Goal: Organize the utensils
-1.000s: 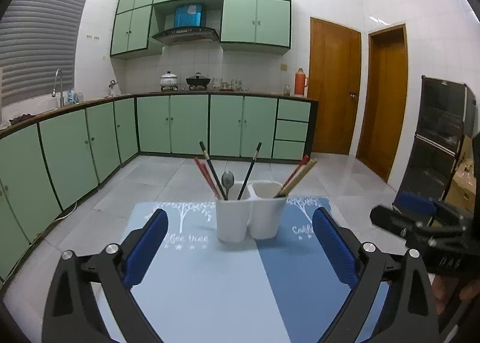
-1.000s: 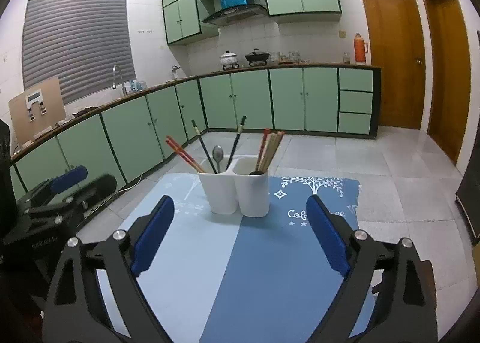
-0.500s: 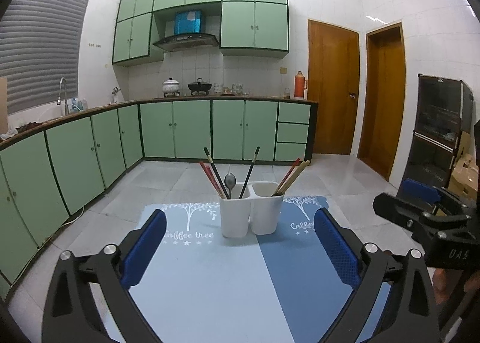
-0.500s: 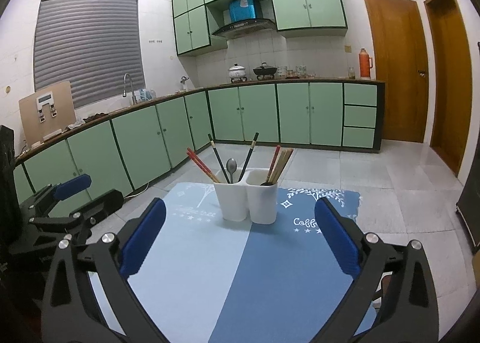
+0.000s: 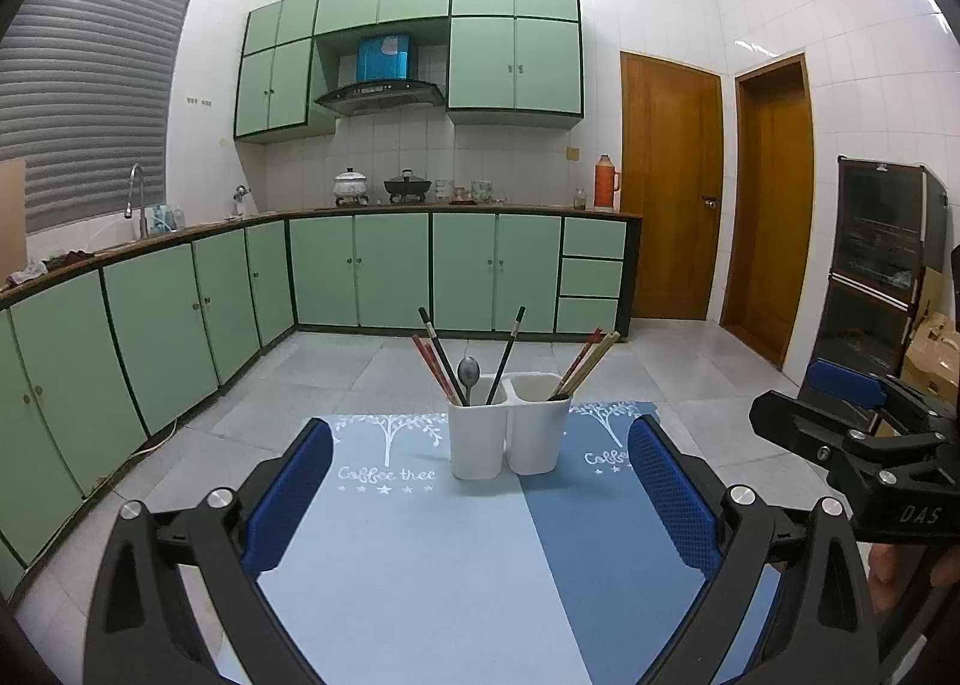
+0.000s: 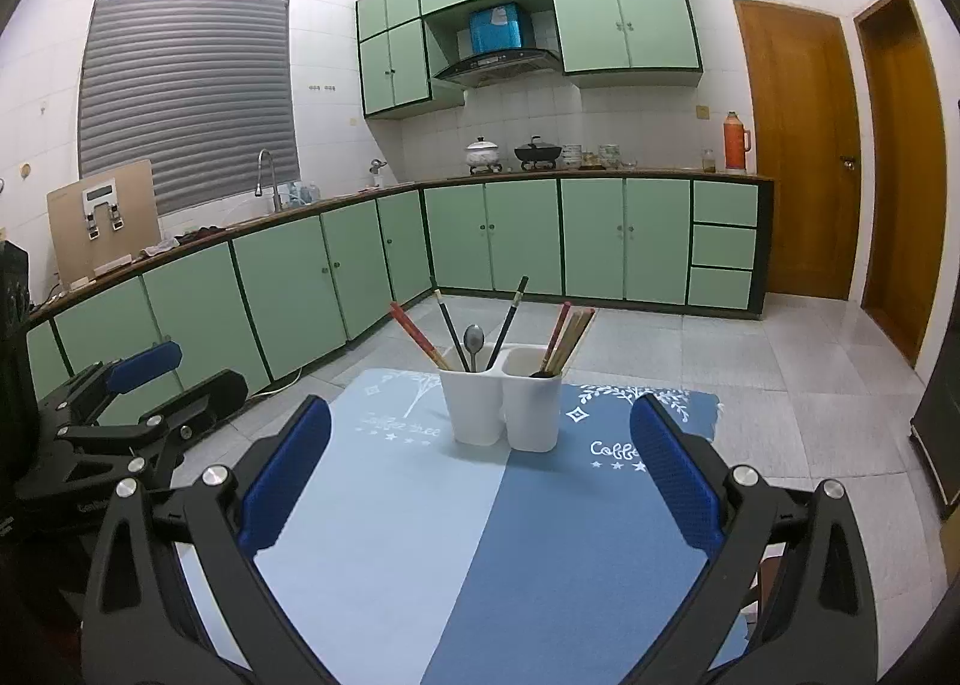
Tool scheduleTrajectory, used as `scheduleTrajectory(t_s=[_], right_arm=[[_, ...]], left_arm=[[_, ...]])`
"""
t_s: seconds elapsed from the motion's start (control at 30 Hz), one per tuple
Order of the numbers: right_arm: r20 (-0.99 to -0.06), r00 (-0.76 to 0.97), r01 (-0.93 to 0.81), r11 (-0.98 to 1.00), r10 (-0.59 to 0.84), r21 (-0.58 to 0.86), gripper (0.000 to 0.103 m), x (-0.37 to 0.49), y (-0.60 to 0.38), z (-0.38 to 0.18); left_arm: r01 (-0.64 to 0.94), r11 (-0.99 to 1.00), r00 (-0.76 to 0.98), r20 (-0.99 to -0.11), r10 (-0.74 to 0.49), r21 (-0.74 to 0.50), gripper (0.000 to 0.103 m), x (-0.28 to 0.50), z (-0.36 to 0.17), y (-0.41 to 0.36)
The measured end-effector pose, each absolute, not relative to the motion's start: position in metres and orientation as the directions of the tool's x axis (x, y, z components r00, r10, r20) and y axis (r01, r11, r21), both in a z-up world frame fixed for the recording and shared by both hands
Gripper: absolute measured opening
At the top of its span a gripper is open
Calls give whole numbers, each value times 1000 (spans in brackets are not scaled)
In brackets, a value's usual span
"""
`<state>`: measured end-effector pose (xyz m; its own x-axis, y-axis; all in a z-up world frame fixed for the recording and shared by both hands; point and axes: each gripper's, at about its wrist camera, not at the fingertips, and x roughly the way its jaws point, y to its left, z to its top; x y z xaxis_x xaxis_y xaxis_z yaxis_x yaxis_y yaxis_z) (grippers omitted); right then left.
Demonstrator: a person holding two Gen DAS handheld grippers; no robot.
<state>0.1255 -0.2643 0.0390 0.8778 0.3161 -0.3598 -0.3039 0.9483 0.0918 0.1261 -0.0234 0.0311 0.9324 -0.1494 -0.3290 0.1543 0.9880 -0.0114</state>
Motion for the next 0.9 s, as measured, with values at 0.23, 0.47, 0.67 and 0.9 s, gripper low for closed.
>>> scheduleTrajectory(t_s=[0.23,0.47,0.67,0.9], right_arm=[[-357,879,-305,948,317,89,97,124,-262,40],[-352,880,-309,947,319,84,97,121,-259,43],[-349,880,-313,946,321,79,97,119,-257,46],[-346,881,-317,945,323,75,97,116,-255,47]], left_arm=[[154,988,934,-325,-149,-10,97,124,32,-22],[153,988,937,-317,-148,-8,97,120,34,-21],[152,988,938,-313,-147,-9,97,118,35,-22],[148,989,940,-308,-144,-11,97,116,38,-21]])
